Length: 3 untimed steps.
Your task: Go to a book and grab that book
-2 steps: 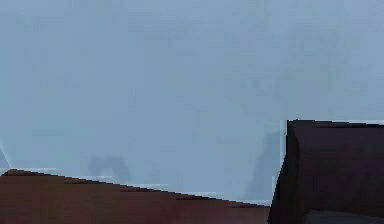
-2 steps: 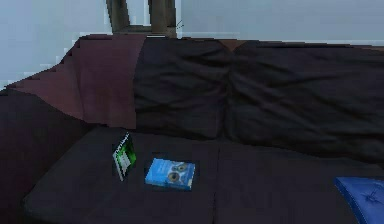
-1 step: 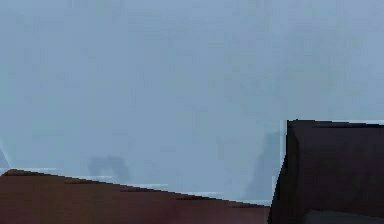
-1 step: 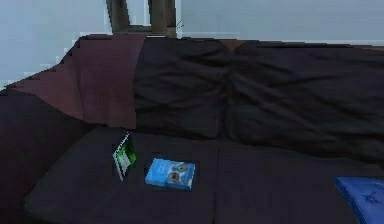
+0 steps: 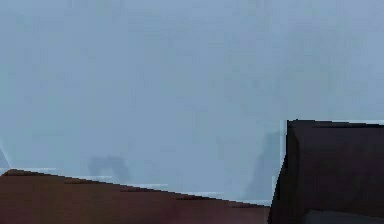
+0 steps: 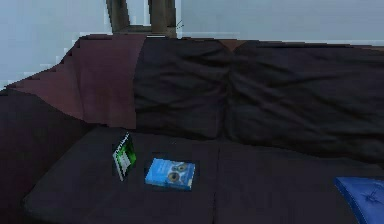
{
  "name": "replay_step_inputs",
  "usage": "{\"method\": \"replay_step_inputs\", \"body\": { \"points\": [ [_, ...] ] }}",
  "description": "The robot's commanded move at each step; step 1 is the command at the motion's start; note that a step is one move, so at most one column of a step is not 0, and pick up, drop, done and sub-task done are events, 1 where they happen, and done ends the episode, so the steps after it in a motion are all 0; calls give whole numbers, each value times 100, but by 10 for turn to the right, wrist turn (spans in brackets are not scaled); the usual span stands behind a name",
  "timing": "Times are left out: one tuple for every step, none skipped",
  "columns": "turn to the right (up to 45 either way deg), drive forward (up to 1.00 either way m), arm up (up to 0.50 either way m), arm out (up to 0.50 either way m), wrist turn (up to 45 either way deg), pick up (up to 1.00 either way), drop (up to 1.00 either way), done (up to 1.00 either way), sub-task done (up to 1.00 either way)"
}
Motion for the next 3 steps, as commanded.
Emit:
{"method": "replay_step_inputs", "body": {
  "points": [
    [0,0,0,32,0,0,0,0,0],
    [0,0,0,0,450,0,0,0,0],
    [0,0,0,0,450,0,0,0,0]
  ]
}}
